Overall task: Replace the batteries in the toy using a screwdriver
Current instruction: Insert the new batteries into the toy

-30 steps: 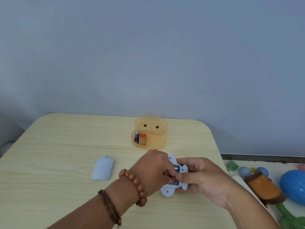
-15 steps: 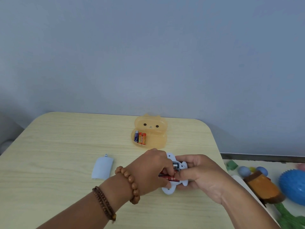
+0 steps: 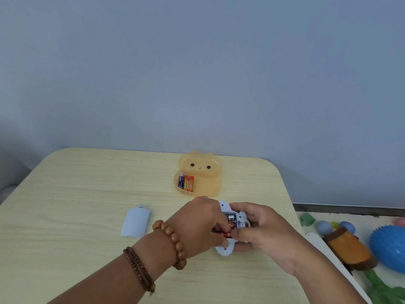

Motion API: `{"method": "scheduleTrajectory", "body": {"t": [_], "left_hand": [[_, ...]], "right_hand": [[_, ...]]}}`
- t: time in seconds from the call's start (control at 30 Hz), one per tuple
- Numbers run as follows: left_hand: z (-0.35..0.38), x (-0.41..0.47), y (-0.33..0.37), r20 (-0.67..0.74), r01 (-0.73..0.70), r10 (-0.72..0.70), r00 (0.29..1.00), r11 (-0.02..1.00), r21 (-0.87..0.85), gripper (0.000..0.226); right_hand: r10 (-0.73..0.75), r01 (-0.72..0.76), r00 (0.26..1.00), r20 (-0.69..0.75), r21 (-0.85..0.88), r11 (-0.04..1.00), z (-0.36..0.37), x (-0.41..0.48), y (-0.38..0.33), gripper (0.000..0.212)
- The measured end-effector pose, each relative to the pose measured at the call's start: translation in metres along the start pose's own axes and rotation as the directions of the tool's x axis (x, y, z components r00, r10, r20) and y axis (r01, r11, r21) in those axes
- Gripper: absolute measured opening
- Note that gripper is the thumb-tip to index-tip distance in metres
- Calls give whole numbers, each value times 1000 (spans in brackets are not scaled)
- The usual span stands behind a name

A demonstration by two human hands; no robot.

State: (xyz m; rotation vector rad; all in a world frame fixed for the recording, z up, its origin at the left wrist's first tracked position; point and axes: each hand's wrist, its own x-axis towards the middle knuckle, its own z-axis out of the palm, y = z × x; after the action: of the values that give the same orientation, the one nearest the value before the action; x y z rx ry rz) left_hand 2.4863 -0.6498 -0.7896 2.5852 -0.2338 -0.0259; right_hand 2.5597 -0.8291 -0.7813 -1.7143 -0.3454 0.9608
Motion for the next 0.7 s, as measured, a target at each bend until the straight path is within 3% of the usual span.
{"method": "scheduleTrajectory", "body": {"t": [0.3,0.53,0.7], "left_hand": [[5,0,-6,-132,10,-17,991,998,-55,51],[5,-1,-9,-105,27,-33,994,998,-61,68],[4,0,-8,-96,8,-11,995,999,-38,64]], "right_hand": [[26,-26,1000,-18,19,999,-4,3,2,40],[32,-33,999,-30,-11,999,-4,5,1,37],[36,-37,998,-44,-17,999,-3,7,3,37]]}}
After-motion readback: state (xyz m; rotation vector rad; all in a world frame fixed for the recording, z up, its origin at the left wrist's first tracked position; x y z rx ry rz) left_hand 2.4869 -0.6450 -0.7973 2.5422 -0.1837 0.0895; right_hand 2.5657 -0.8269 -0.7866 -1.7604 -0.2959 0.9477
